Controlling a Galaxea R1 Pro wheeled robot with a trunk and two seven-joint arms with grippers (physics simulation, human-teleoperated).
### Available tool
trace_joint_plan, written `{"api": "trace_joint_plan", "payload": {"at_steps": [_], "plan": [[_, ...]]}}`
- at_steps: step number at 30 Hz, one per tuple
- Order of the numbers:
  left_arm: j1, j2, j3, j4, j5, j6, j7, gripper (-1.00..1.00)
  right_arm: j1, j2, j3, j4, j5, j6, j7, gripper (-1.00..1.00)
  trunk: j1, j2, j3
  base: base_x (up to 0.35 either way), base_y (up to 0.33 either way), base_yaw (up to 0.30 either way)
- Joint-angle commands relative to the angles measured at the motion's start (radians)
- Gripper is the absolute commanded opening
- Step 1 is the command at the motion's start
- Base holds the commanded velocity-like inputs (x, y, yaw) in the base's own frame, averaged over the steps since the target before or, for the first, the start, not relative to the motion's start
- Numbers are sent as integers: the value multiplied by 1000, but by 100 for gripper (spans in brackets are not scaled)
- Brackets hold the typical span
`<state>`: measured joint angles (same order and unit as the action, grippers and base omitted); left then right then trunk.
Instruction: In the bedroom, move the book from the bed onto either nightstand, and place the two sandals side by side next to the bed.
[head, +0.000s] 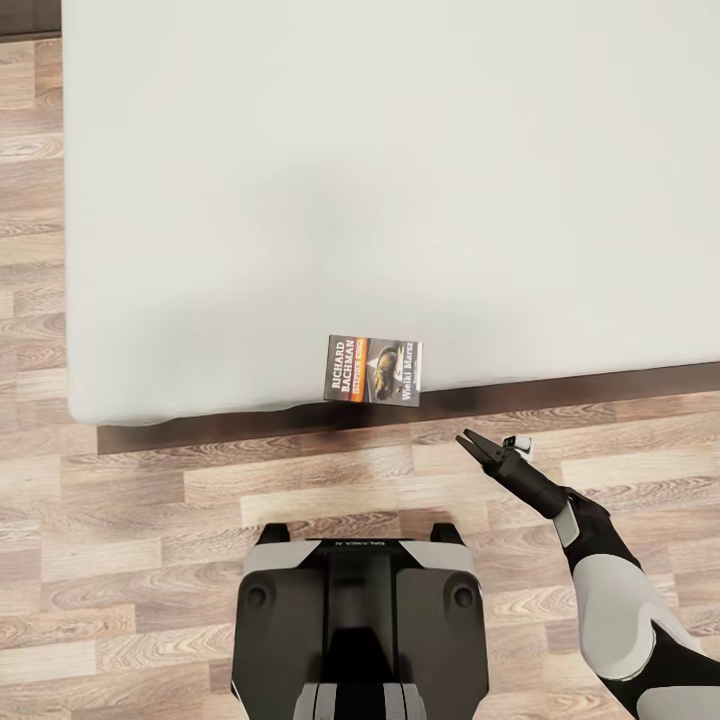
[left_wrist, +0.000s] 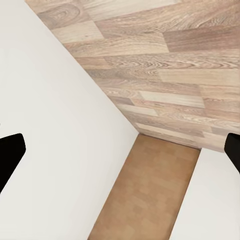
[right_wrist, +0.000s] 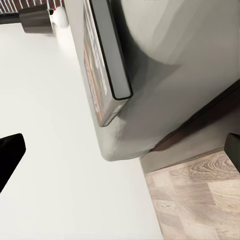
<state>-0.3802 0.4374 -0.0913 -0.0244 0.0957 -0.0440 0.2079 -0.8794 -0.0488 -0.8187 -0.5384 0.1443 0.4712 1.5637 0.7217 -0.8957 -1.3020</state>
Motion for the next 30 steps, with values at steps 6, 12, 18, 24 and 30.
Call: {"api": "trace_joint_plan", "payload": {"at_steps": [6, 12, 18, 24, 30], "plan": [[0, 0, -8, 0, 11, -4, 2, 100, -1, 0, -6, -1, 11, 12, 7, 100, 12, -22, -10, 0, 0, 0], [0, 1, -8, 0, 11, -4, 2, 100, -1, 0, 1, -1, 11, 14, 7, 100, 12, -22, -10, 0, 0, 0], [0, 1, -8, 0, 11, -3, 3, 100, -1, 1, 5, -1, 11, 18, 7, 100, 23, -43, -19, 0, 0, 0], [0, 1, -8, 0, 11, -3, 3, 100, -1, 2, 22, -2, 11, 19, 7, 100, 42, -78, -35, 0, 0, 0], [0, 1, -8, 0, 11, -2, 3, 100, -1, 3, 48, -2, 11, 18, 7, 100, 42, -78, -35, 0, 0, 0]]}}
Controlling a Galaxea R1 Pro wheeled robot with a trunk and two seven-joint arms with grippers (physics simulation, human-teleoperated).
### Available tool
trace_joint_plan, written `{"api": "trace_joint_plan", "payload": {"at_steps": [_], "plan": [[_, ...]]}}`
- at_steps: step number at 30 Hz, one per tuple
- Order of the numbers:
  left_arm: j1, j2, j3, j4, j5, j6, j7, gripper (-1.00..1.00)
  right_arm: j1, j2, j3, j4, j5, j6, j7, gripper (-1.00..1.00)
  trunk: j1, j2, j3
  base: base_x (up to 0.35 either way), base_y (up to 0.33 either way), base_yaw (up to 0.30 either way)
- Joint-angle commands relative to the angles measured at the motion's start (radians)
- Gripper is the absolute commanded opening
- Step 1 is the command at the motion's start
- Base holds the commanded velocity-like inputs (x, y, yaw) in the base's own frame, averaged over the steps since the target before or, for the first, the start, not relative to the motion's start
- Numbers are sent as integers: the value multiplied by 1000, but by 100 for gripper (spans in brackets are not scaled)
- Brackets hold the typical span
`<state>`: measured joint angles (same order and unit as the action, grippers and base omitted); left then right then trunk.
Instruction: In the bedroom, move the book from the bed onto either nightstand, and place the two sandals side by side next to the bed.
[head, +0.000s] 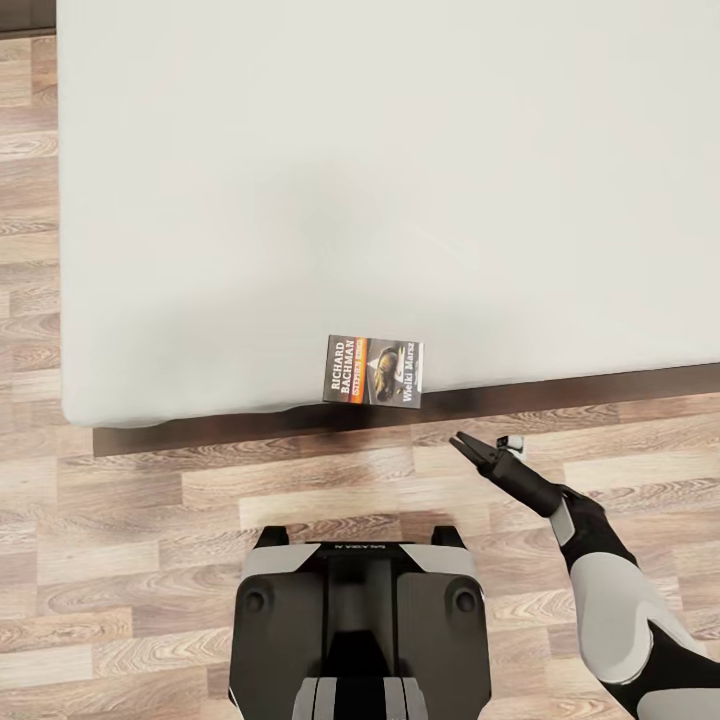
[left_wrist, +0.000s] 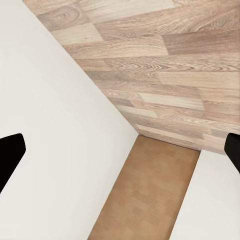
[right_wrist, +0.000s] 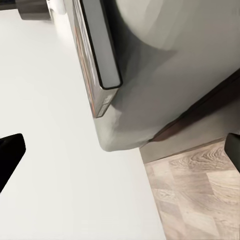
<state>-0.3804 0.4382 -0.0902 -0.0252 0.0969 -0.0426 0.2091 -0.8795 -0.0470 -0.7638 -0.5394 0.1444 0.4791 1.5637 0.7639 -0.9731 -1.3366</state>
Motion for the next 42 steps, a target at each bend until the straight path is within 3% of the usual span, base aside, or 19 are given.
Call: {"api": "trace_joint_plan", "payload": {"at_steps": [1, 5, 12, 21, 30, 42], "plan": [[0, 0, -8, 1, 10, -4, 2, 100, -1, 1, -5, -1, 11, 10, 7, 100, 0, -1, 0, 0, 0, 0], [0, 0, -8, 1, 10, -3, 2, 100, -1, 1, 0, -1, 11, 10, 7, 100, 0, -1, 0, 0, 0, 0], [0, 0, -8, 2, 10, -4, 3, 100, -1, 3, 3, -1, 11, 10, 7, 100, 27, -50, -22, 0, 0, 0], [0, 0, -8, 2, 10, -5, 29, 100, -1, 5, 26, -2, 11, 10, 7, 100, 27, -50, -22, 0, 0, 0], [0, 0, -8, 2, 10, -5, 49, 100, -1, 6, 36, -2, 11, 9, 7, 100, 62, -113, -50, 0, 0, 0], [0, 0, -8, 2, 10, -5, 54, 100, -1, 6, 39, -4, 11, 8, 7, 100, 62, -113, -50, 0, 0, 0]]}}
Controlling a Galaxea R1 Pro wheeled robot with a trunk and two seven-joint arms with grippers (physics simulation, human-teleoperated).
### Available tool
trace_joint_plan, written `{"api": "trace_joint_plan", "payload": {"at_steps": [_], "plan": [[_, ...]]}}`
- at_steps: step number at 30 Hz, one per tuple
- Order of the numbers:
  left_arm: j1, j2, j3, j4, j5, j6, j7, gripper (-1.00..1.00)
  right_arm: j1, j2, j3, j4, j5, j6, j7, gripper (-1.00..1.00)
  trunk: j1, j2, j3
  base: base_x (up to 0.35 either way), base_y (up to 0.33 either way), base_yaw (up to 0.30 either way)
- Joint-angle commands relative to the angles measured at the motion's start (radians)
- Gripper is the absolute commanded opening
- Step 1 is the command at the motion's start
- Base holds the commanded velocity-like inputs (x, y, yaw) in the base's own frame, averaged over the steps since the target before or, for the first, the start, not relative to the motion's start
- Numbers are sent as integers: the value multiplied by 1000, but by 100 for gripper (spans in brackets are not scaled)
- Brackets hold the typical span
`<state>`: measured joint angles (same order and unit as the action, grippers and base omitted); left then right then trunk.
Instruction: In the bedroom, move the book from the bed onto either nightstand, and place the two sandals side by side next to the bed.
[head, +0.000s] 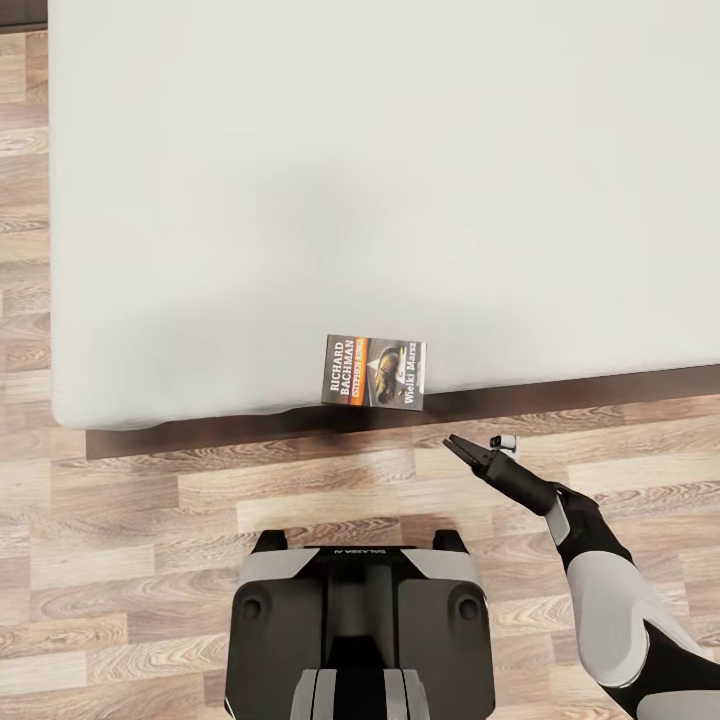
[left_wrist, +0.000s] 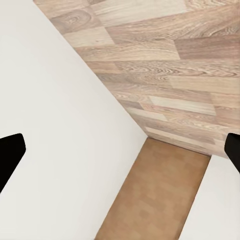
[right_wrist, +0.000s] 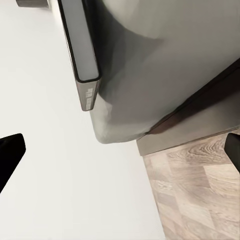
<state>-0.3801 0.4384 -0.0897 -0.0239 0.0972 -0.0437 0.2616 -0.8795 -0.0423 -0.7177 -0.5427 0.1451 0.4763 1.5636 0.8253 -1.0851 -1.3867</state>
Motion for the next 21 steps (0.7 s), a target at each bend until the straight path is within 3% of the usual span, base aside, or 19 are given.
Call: {"api": "trace_joint_plan", "payload": {"at_steps": [1, 8, 12, 21], "plan": [[0, 0, -9, 1, 10, -4, 2, 100, -1, 1, -7, 0, 11, 10, 7, 100, 0, 0, 0, 0, 0, 0], [0, 0, -9, 1, 10, -4, 2, 100, -1, 2, 23, -1, 10, 10, 7, 100, 0, 0, 0, 0, 0, 0], [0, 0, -9, 1, 10, -4, 2, 100, -1, 2, 61, -2, 10, 10, 7, 100, 0, 0, 0, 0, 0, 0], [0, 0, -9, 1, 10, -5, 2, 100, -1, 1, 88, -4, 10, 10, 7, 100, 0, 0, 0, 0, 0, 0]]}}
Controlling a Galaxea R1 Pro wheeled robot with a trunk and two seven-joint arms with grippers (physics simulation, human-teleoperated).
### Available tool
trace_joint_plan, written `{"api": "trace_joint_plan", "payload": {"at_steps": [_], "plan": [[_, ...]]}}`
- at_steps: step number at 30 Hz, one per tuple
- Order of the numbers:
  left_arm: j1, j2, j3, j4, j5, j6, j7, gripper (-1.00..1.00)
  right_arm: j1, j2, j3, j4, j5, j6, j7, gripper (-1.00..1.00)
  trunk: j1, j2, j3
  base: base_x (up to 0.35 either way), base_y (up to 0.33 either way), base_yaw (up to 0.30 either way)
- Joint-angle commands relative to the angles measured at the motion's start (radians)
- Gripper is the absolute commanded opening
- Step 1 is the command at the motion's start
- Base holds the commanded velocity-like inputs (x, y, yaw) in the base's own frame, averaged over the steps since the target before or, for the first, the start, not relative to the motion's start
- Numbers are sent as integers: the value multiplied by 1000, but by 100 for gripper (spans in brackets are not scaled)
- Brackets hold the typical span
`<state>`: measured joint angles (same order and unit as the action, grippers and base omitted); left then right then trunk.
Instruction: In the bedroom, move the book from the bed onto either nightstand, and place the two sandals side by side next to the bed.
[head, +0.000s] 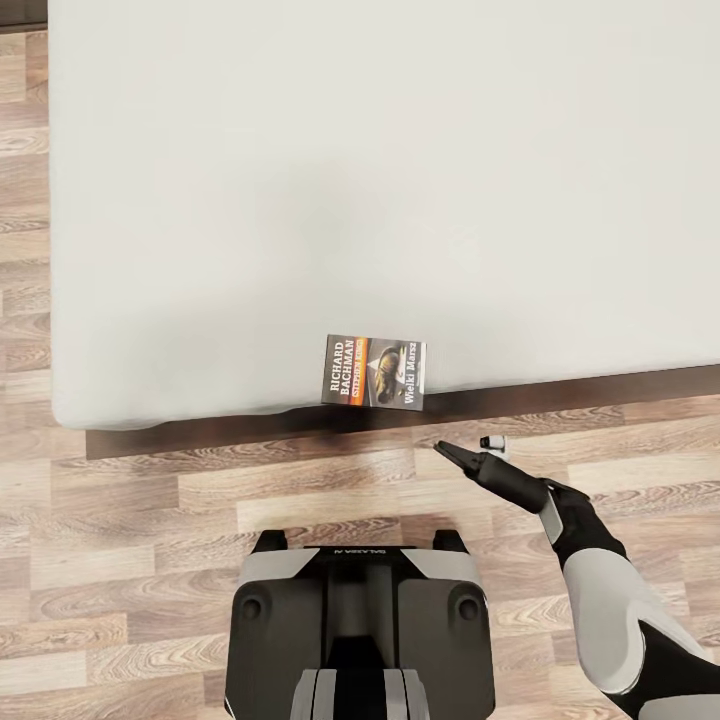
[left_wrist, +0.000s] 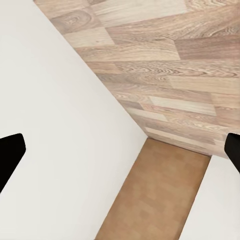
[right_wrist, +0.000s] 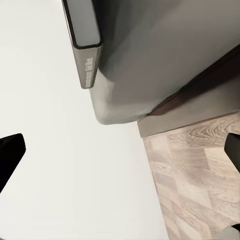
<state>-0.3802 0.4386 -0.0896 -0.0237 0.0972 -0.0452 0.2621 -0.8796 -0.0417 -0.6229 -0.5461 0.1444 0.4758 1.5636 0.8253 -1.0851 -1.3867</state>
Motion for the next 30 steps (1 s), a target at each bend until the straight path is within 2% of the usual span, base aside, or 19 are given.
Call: {"api": "trace_joint_plan", "payload": {"at_steps": [1, 3, 9, 30], "plan": [[0, 0, -9, 1, 10, -4, 2, 100, -1, 1, -7, -1, 11, 11, 7, 100, 0, 0, 0, 0, 0, 0], [0, 0, -9, 1, 10, -4, 2, 100, -1, 1, -4, -1, 11, 11, 7, 100, 0, 0, 0, 0, 0, 0], [0, 0, -9, 1, 10, -4, 2, 100, -1, 0, -1, -2, 11, 11, 7, 100, 23, -42, -19, 0, 0, 0], [0, 0, -9, 2, 10, -3, 5, 100, -5, -3, -6, -4, 8, 14, 7, 100, 23, -42, -19, 0, 0, 0]]}}
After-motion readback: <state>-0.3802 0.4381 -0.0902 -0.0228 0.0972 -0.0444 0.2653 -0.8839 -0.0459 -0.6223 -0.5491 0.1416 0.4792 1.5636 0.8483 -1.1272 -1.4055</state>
